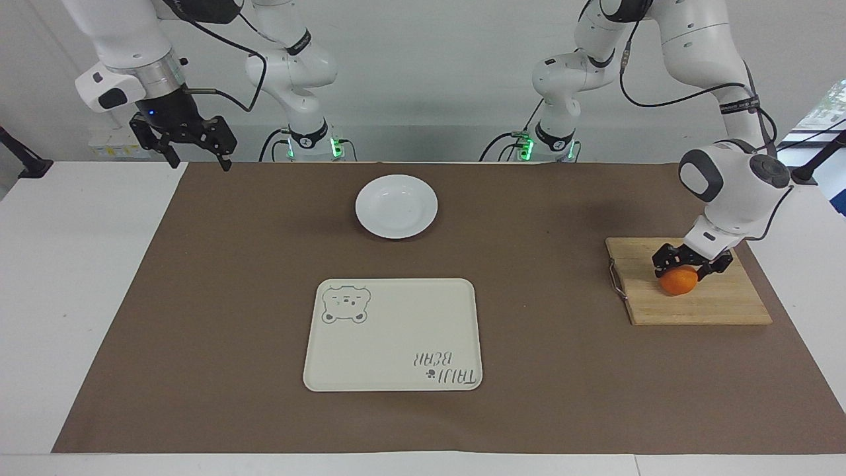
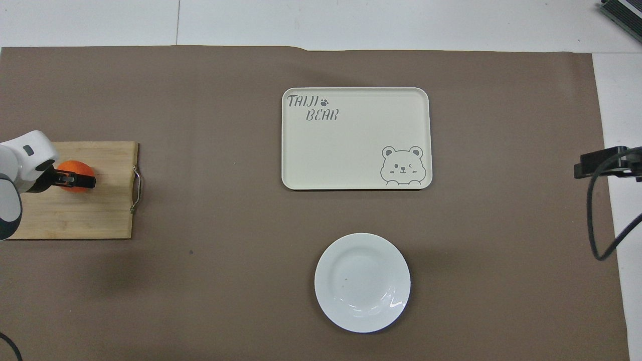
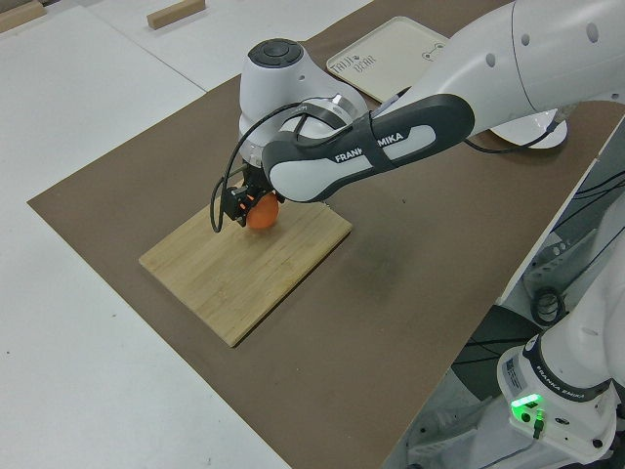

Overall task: Place orange and plate with both arms
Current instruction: 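Lower the left gripper over the orange and close on it, then lift the orange with the left gripper and carry it toward the plate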

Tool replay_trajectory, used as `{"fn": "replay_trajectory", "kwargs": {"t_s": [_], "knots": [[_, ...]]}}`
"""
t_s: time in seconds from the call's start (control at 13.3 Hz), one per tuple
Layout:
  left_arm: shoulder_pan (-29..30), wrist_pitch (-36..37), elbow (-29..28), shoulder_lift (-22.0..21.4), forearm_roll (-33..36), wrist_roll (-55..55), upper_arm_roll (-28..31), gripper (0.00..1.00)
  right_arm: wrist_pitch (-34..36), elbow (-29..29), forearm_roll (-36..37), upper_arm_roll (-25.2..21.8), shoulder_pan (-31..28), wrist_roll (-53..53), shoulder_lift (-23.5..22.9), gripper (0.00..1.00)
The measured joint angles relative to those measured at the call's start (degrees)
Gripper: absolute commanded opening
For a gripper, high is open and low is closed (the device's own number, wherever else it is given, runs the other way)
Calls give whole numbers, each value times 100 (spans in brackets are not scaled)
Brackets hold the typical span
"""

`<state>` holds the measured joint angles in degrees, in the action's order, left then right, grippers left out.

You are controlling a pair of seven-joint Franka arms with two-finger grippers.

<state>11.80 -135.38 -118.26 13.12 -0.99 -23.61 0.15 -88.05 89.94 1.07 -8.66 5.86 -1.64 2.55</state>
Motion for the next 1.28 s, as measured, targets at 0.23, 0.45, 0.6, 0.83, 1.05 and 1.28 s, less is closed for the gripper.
{"fn": "replay_trajectory", "kwargs": {"t_s": [0.23,0.45,0.6,0.83,1.05,1.28], "knots": [[0,-226,-160,9,0,0,-3,0,0,0,0,0,0,0,0,100],[0,-240,-162,4,0,-2,-12,0,0,0,0,0,0,0,0,100],[-3,-214,-130,-3,0,-1,-37,0,0,0,0,0,0,0,0,100],[-8,205,141,-57,0,131,-61,0,0,0,0,0,0,0,0,100],[-42,909,559,-120,0,374,-95,0,0,0,0,0,0,0,0,100],[-104,1848,1169,-236,0,702,-123,0,0,4,0,0,0,0,0,100]]}}
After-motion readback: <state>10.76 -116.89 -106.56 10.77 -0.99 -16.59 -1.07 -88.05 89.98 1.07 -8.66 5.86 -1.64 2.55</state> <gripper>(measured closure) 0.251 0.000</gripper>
